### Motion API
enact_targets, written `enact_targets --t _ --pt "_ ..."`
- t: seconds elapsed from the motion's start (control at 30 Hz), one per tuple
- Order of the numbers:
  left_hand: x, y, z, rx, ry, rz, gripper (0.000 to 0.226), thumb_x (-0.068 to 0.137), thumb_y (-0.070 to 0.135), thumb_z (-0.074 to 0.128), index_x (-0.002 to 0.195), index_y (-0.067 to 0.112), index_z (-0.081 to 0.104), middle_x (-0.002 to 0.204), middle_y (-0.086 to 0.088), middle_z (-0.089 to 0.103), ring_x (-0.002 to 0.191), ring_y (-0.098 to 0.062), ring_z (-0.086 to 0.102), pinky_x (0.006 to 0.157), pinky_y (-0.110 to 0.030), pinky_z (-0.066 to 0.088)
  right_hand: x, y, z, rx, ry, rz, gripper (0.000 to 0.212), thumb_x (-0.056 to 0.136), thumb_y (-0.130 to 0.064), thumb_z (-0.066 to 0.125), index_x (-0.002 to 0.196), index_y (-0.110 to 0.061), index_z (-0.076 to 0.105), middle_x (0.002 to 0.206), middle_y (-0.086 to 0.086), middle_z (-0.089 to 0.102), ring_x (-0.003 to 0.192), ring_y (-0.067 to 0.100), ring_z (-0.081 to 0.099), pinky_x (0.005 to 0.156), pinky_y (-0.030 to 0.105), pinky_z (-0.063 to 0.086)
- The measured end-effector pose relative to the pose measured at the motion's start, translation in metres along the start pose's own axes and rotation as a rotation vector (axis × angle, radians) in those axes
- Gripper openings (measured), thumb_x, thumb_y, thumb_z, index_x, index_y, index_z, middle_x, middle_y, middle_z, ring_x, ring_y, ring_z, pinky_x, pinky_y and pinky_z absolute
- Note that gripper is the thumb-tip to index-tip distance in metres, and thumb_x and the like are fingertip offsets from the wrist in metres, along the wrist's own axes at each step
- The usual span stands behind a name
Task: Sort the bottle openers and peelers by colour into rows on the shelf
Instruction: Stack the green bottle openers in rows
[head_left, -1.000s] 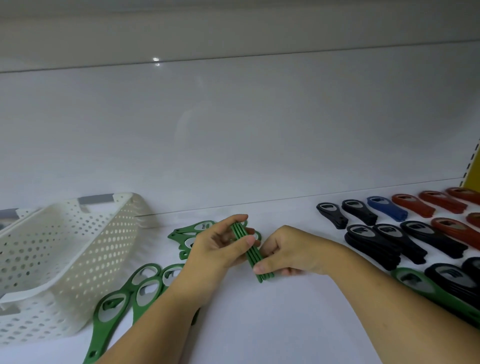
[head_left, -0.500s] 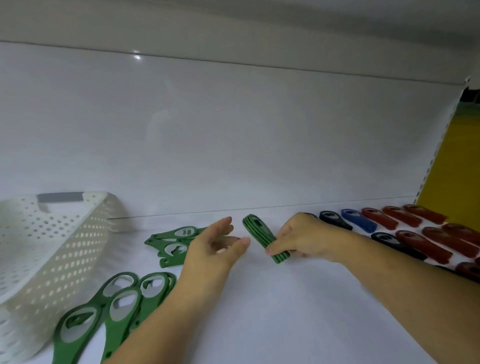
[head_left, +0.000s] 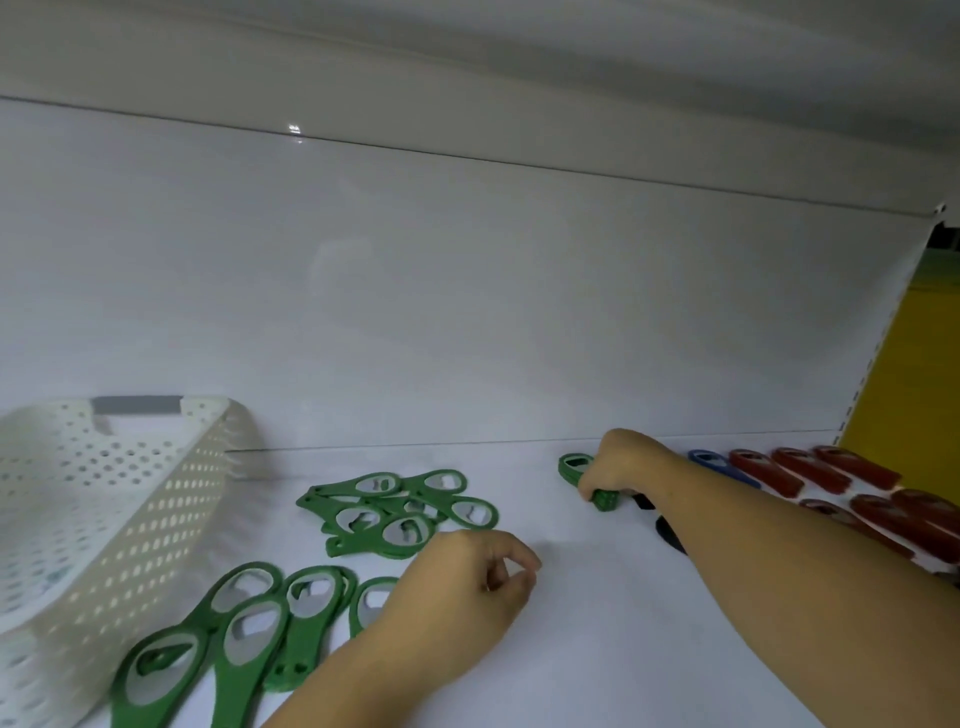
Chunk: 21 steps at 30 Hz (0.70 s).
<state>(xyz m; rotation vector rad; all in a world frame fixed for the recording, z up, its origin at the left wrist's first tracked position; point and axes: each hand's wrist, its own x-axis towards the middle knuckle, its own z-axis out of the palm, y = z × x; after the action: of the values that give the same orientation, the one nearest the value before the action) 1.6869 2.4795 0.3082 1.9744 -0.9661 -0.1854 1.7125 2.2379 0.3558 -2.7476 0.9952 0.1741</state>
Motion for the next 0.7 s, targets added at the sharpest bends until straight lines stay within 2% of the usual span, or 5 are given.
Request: enact_targets --t 0.23,0.33,0.47,0.6,0.7 --pt "-0.003 -0.001 -0.012 -0.024 0.187 -0.06 0.024 0.092 0.02 0.056 0.077 0.036 0.063 0.039 0.011 0.034 0.04 -0.006 0.03 0.044 -0.018 0.026 -0.01 0.007 -0.011 0.196 0.152 -0.199 0.045 0.08 -0.044 0.067 0.062 -0.006 0.048 0.064 0.008 0.049 0.064 0.023 0.052 0.055 0.027 0.037" --pt "-0.001 -0.003 -0.017 -0.003 0.368 -0.061 0.024 0.091 0.019 0.057 0.075 0.035 0.065 0.045 0.009 0.038 0.045 -0.006 0.031 0.047 -0.022 0.029 -0.035 -0.016 0.001 0.394 0.219 -0.398 0.031 0.084 -0.041 0.065 0.079 -0.01 0.067 0.084 0.007 0.066 0.081 0.023 0.062 0.07 0.027 0.047" --pt "0.001 0.007 -0.026 -0.207 0.624 -0.13 0.021 0.091 0.01 0.057 0.078 0.021 0.069 0.05 0.003 0.048 0.045 -0.008 0.036 0.046 -0.018 0.032 -0.085 -0.057 0.047 0.455 0.125 -0.657 0.022 0.086 -0.039 0.062 0.08 -0.019 0.067 0.062 -0.008 0.054 0.058 0.013 0.051 0.052 0.025 0.036" --pt "-0.014 0.022 -0.051 -0.305 0.745 -0.178 0.018 0.09 0.008 0.056 0.081 0.015 0.069 0.048 0.008 0.046 0.046 -0.007 0.037 0.045 -0.016 0.032 -0.109 -0.081 0.081 0.468 0.115 -0.768 0.026 0.085 -0.048 0.062 0.091 -0.024 0.068 0.062 -0.01 0.053 0.057 0.004 0.048 0.053 0.019 0.037" --pt "-0.052 0.018 -0.058 -0.265 0.715 -0.253 0.017 0.091 0.009 0.057 0.08 0.013 0.069 0.045 0.011 0.047 0.044 -0.006 0.038 0.044 -0.017 0.032 -0.108 -0.085 0.083 0.459 0.019 -0.792 0.038 0.078 -0.061 0.062 0.098 -0.028 0.065 0.084 -0.013 0.06 0.077 0.004 0.056 0.069 0.022 0.047"
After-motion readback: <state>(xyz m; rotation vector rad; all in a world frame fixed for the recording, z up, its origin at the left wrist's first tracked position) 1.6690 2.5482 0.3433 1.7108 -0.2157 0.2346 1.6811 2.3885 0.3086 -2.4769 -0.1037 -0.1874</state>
